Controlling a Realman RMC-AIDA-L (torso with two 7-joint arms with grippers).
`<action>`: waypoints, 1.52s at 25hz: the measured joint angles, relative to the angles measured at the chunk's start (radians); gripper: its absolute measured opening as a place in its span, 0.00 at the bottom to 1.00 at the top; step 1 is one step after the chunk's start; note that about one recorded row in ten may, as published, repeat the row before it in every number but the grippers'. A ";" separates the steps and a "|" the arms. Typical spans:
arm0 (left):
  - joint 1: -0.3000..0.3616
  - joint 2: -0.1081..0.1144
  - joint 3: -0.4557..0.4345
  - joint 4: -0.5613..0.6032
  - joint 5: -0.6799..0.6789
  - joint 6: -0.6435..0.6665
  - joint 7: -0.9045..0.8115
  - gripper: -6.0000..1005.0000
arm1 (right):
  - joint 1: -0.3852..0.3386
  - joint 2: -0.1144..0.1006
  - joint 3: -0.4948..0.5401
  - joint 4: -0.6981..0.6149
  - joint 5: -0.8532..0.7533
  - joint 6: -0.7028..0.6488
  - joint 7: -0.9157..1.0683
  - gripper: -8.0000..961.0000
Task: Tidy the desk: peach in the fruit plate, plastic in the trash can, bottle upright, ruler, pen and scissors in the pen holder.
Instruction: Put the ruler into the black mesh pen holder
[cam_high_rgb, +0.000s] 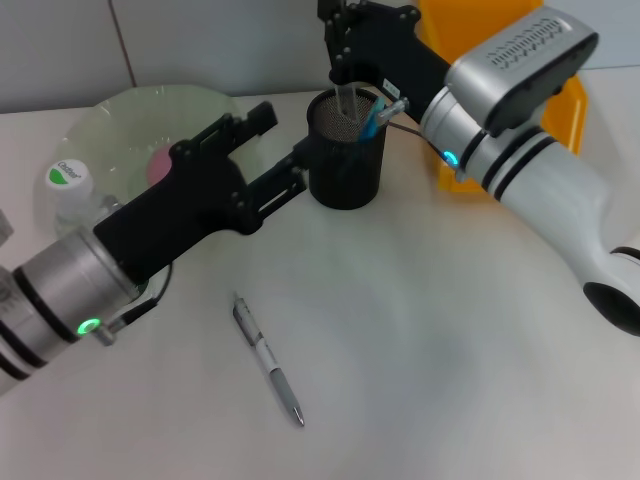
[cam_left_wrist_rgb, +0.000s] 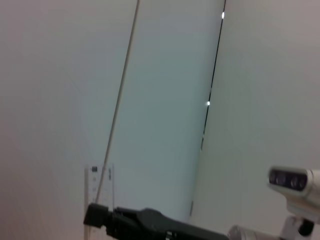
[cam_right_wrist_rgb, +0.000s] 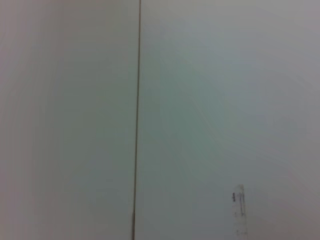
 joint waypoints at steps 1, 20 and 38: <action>0.001 0.005 -0.018 0.000 0.041 0.001 -0.029 0.67 | 0.004 0.000 0.000 0.002 0.000 0.013 0.000 0.02; -0.002 0.010 -0.422 0.022 0.660 0.150 -0.374 0.67 | 0.035 0.000 0.047 0.025 -0.001 0.132 0.000 0.01; -0.016 0.017 -0.432 0.026 0.669 0.153 -0.370 0.67 | 0.025 0.000 0.049 0.050 -0.006 0.133 0.000 0.28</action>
